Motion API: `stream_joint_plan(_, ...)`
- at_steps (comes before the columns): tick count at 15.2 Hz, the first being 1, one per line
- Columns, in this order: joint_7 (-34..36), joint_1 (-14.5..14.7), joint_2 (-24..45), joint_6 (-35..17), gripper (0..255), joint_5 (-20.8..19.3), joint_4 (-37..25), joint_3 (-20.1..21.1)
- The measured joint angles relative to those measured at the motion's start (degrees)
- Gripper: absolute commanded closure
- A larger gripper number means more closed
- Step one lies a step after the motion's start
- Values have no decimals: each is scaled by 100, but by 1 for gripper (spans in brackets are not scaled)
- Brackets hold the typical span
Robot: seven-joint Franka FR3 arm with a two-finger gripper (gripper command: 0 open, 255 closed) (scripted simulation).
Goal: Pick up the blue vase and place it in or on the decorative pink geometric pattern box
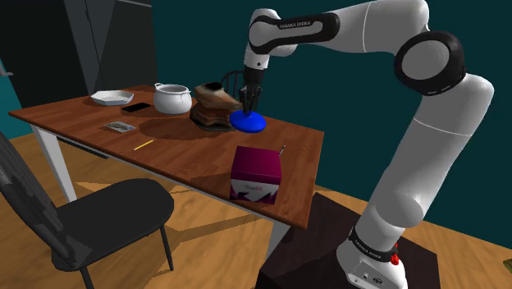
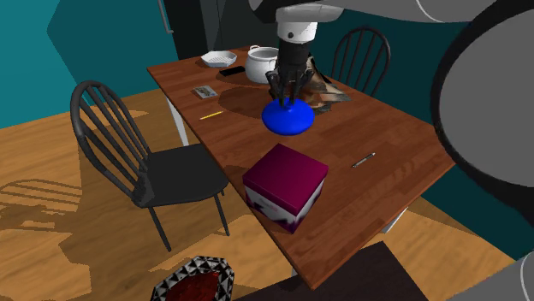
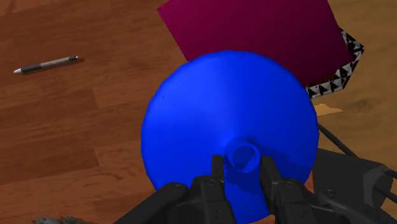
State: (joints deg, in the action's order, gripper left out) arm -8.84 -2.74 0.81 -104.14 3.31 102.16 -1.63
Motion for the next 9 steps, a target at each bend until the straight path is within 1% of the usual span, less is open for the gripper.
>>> stream_joint_plan(4,154,70,-921,-11,255,-19,924,80)
stream_joint_plan(7,263,114,-1568,52,255,-15,1500,144)
stream_joint_plan(9,313,134,-1685,-12,255,-9,1679,178)
